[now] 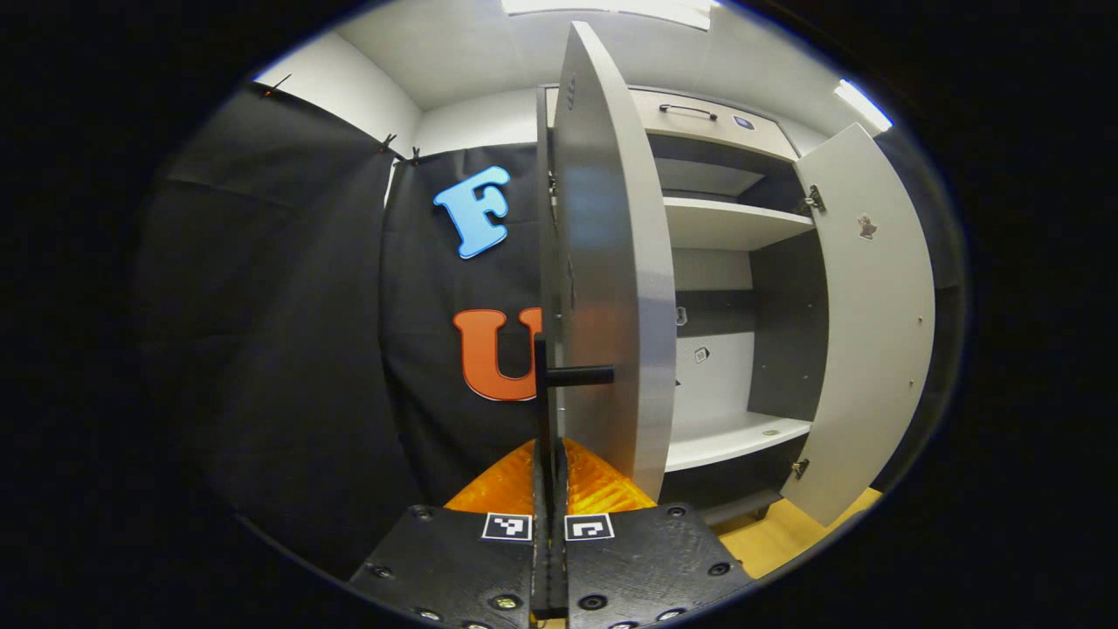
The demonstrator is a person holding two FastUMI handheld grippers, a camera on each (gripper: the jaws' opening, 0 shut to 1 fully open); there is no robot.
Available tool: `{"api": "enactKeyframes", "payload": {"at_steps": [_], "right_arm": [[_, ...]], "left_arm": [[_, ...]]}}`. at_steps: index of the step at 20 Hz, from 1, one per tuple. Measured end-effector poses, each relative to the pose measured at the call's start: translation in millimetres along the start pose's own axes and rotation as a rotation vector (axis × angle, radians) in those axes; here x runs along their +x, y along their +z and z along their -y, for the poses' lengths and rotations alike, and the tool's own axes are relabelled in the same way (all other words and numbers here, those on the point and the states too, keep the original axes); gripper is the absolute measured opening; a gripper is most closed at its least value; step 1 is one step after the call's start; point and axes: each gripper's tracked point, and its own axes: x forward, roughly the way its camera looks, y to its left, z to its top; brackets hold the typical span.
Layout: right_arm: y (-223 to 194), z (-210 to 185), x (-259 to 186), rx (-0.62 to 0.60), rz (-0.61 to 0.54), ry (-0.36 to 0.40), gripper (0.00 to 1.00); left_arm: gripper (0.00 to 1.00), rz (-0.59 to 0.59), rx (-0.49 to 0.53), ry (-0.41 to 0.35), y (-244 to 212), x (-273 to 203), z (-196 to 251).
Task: Open the right door of the double-door shoe cabinet with the right hand, and open the left door with the left hand.
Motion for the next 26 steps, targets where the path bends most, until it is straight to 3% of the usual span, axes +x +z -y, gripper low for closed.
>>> {"api": "enactKeyframes", "payload": {"at_steps": [7, 12, 14, 15, 16, 17, 19, 26], "right_arm": [[-4, -6, 3, -0.006, -0.007, -0.01, 1.0], [-4, -7, -4, -0.015, -0.001, -0.027, 1.0], [-3, -5, -8, -0.013, 0.007, -0.04, 1.0], [-3, -3, -10, -0.012, 0.011, -0.047, 1.0], [-3, -3, -12, -0.012, 0.008, -0.053, 1.0], [-2, -1, -14, -0.012, 0.012, -0.059, 1.0], [-1, 6, -15, -0.016, 0.021, -0.087, 1.0], [-3, 31, -13, 0.0, 0.022, -0.139, 1.0]], "left_arm": [[0.0, 0.01, -0.004, -0.116, -2, 4, -15], [0.0, 0.0, -0.007, -0.098, -3, 1, -15], [0.0, -0.014, 0.0, -0.038, -6, -9, -27], [0.1, -0.011, 0.012, 0.0, -7, -15, -33], [0.36, -0.007, 0.022, 0.028, -8, -24, -40], [0.51, -0.001, 0.017, 0.043, -9, -32, -43], [0.96, -0.019, -0.011, 0.055, -17, -50, -46], [0.95, -0.066, 0.001, 0.103, -34, -127, -28]]}}
